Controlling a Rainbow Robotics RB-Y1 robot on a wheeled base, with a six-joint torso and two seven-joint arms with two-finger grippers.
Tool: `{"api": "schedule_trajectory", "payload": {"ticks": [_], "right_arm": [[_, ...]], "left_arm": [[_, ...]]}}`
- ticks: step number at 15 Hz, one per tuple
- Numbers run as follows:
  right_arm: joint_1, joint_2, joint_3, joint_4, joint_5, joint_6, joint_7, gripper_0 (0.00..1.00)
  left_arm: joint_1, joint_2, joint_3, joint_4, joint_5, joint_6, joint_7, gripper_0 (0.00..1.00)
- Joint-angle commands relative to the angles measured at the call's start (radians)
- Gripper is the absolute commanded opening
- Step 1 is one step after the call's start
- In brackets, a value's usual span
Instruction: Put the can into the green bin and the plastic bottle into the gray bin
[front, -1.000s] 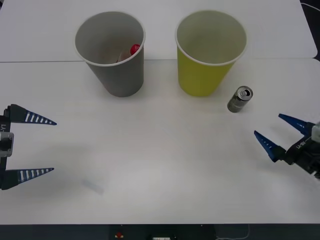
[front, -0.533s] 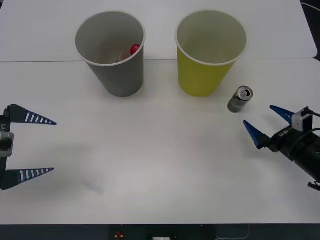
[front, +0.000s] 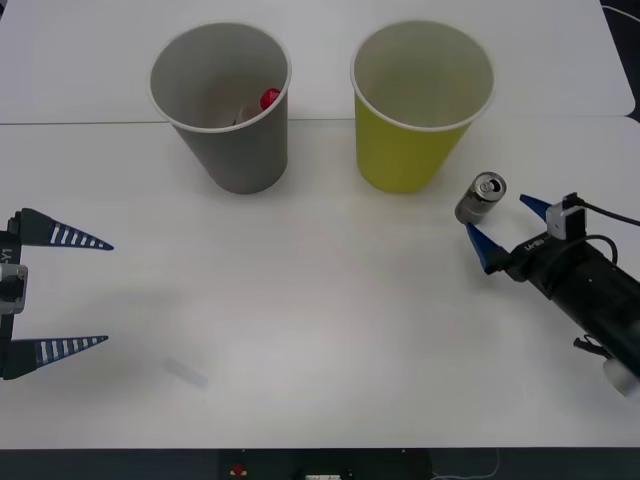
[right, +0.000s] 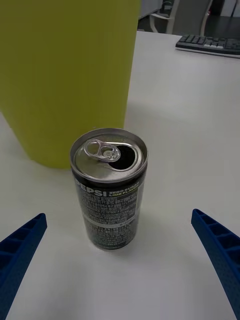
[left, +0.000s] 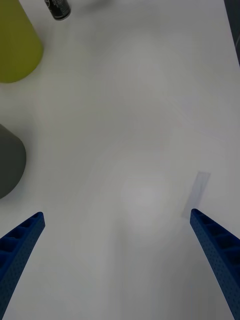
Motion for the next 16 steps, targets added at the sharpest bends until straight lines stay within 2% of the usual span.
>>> {"api": "schedule_trajectory", "payload": {"ticks": [1, 16], "right_arm": [[-0.023, 0.018, 0.013, 0.0, 0.018, 0.056, 0.0, 1.0], [-0.12, 0.059, 0.113, 0.0, 0.049, 0.309, -0.006, 1.0]], "left_arm": [[0.0, 0.0, 0.0, 0.0, 0.0, 0.0, 0.0, 1.0], [0.0, 0.0, 0.0, 0.0, 0.0, 0.0, 0.0, 1.0]]}}
